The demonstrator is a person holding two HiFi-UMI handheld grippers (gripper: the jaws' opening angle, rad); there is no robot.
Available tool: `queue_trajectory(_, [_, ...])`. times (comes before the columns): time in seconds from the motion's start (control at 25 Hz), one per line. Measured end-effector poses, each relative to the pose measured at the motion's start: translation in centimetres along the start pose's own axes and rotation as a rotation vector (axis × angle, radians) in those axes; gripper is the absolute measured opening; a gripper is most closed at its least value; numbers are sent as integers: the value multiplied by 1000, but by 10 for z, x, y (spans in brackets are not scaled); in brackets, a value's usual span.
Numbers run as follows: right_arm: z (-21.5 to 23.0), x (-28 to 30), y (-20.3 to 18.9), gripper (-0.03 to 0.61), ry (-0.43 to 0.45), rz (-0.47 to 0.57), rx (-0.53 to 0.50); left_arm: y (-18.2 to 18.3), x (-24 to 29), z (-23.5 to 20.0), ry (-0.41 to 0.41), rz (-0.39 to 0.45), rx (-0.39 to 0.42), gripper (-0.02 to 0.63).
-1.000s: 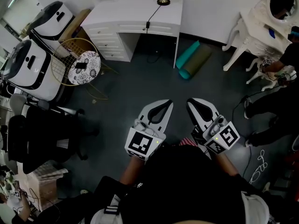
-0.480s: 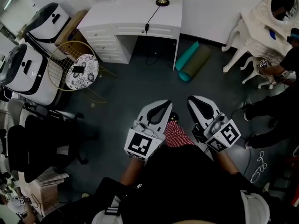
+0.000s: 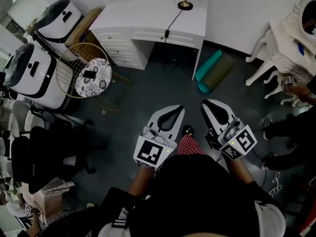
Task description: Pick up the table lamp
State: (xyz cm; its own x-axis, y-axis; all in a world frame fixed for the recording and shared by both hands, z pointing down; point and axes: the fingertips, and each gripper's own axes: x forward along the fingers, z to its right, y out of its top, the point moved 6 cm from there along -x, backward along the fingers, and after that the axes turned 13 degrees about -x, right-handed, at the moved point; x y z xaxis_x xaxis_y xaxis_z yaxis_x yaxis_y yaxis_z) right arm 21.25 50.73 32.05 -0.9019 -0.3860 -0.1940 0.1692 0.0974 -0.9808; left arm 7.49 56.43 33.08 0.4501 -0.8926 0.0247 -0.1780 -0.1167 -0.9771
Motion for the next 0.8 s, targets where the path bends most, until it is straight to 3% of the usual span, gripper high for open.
queue_trajectory(0.8, [139, 71, -10, 17, 25, 0, 1, 32, 138, -73, 6, -6, 15, 9])
